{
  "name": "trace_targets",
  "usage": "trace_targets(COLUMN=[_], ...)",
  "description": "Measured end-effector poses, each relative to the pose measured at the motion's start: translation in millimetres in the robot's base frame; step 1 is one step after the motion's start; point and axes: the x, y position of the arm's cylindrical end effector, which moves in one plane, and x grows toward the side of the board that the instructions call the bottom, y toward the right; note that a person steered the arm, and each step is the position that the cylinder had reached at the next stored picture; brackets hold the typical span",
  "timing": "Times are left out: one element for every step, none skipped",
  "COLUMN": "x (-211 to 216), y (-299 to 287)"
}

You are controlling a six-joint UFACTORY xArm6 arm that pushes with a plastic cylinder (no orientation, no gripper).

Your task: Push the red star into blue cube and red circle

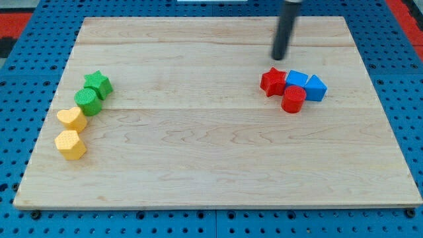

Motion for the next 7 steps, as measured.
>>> trace_targets(x=[18.0,59.3,59.8,47.6,29.0,28.8,29.2], y=[-47.3,0.2,24.1,6.2,-6.4,-6.4,-22.0])
